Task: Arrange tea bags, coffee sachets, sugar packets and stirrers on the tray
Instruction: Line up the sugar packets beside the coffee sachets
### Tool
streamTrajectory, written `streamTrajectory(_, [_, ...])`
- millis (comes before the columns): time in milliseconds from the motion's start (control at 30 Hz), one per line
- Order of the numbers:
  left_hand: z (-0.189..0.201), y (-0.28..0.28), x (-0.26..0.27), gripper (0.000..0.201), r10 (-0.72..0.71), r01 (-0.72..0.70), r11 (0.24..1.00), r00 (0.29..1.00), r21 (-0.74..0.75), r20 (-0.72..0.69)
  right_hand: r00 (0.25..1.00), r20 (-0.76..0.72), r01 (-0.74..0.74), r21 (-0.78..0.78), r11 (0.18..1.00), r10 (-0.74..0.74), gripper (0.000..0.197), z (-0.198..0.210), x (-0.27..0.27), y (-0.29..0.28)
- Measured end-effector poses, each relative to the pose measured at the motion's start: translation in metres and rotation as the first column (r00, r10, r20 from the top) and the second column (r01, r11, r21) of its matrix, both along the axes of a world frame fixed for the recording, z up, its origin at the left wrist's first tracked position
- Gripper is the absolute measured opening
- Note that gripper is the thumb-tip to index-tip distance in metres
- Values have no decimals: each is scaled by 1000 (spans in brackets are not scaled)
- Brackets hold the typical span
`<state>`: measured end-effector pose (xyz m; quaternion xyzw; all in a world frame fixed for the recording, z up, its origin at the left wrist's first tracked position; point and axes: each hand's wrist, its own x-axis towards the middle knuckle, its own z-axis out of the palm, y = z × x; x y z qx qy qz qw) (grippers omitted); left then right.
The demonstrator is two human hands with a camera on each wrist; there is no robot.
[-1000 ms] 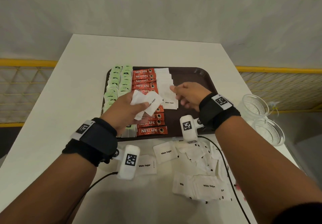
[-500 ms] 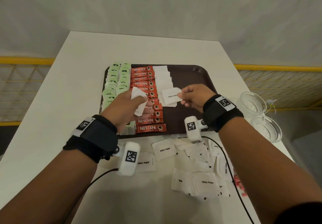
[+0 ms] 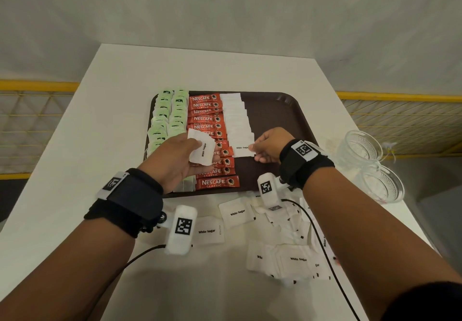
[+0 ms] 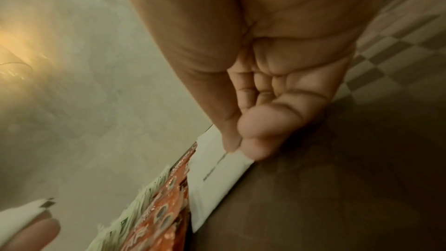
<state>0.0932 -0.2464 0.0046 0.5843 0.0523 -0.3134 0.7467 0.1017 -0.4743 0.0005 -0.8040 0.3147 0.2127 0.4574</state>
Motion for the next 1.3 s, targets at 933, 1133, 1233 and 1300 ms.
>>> streamTrajectory(933, [-3, -7, -4, 29, 52, -56, 996, 997, 75, 63, 983, 180, -32, 81, 996, 17, 6, -11, -22, -20])
streamTrajectory(1133, [-2, -3, -5, 29, 34, -40, 996, 996, 75, 80, 996, 91, -22, 6, 1000, 22, 18, -8, -14, -4])
streamTrajectory(1233, [-2, -1, -5, 29, -26, 14, 993, 994, 115, 108, 998, 54, -17, -37, 999, 19, 20, -7, -11, 2])
streamTrajectory(1300, [-3, 0, -5, 31, -92, 69, 984, 986, 162, 142, 999, 24, -43, -87, 995, 45, 18, -8, -11, 2])
